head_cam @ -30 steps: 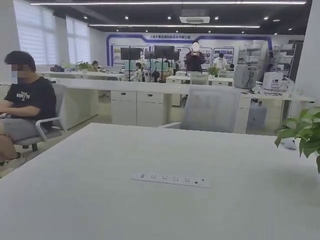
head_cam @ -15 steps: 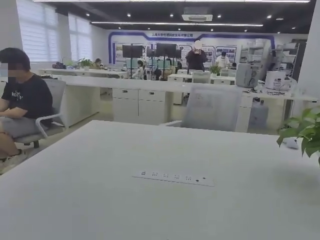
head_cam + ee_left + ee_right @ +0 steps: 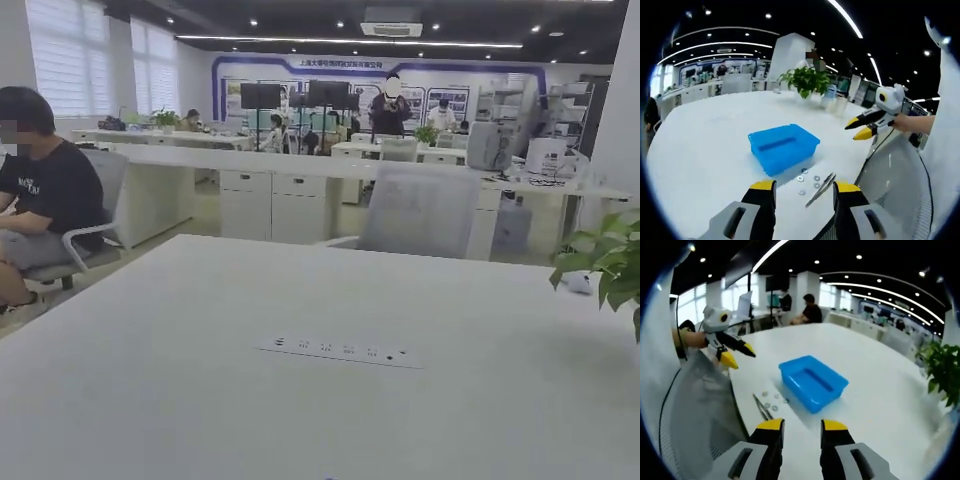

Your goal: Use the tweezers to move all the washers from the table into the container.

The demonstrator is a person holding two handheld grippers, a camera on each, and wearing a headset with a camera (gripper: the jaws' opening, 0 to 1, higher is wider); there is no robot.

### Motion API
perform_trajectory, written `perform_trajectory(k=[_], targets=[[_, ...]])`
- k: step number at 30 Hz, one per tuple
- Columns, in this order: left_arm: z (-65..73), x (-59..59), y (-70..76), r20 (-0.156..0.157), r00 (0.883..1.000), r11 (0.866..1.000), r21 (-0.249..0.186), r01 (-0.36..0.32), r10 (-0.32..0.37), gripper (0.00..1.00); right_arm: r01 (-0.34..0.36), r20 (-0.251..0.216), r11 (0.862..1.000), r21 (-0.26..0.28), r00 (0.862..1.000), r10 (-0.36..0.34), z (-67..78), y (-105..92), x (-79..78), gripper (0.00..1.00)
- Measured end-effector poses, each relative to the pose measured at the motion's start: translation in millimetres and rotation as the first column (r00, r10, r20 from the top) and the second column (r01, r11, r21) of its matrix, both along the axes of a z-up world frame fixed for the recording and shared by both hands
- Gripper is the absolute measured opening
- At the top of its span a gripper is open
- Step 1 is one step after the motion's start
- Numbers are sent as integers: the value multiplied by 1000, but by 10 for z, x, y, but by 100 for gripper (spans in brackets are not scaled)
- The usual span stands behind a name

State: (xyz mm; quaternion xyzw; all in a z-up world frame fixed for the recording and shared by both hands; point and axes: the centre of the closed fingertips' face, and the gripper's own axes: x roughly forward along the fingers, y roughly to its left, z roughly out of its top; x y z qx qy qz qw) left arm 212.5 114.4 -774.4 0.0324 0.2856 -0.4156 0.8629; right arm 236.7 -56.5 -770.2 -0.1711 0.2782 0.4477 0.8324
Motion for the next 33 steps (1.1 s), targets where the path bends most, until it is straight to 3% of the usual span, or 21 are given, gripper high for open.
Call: perform_trajectory(k=[3,5,8,11,19,23,26,29,30,31,33], targets=[[-72,-26,-48,-10,998,997,52,65,-65,36,-38,-11,999,-25,999,38,-92,92,-20,23],[-99,-12,-67,-11,998,996,60,65,-64,35,-57,-18,998,-37,998,56,-121,148,-50,22],[-192,-39,-71,-35,995,991,92,94,-91,33,-77,-35,996,-47,997,75,-174,198,-84,22],[-329,-95,-73,-70,988,978,148,145,-136,30,-109,-52,992,-64,993,106,-250,237,-123,21],[-518,-140,-98,-125,969,945,224,236,-213,19,-218,-82,966,-135,975,209,-398,367,-236,18],[-576,-148,-117,-142,960,930,250,271,-241,16,-289,-97,937,-196,957,275,-483,404,-283,17],[-651,-169,-118,-152,948,900,302,315,-281,15,-335,-111,915,-226,942,318,-549,444,-301,16],[-709,-187,-152,-166,939,886,314,341,-303,15,-375,-127,892,-251,927,354,-616,483,-325,15],[-747,-200,-135,-173,930,865,344,364,-323,14,-385,-132,886,-258,922,363,-634,493,-327,15],[-766,-192,-128,-169,928,853,365,372,-332,14,-399,-140,876,-270,917,374,-663,504,-338,15],[-797,-201,-149,-173,922,843,376,386,-345,13,-422,-154,859,-289,906,394,-718,522,-348,15]])
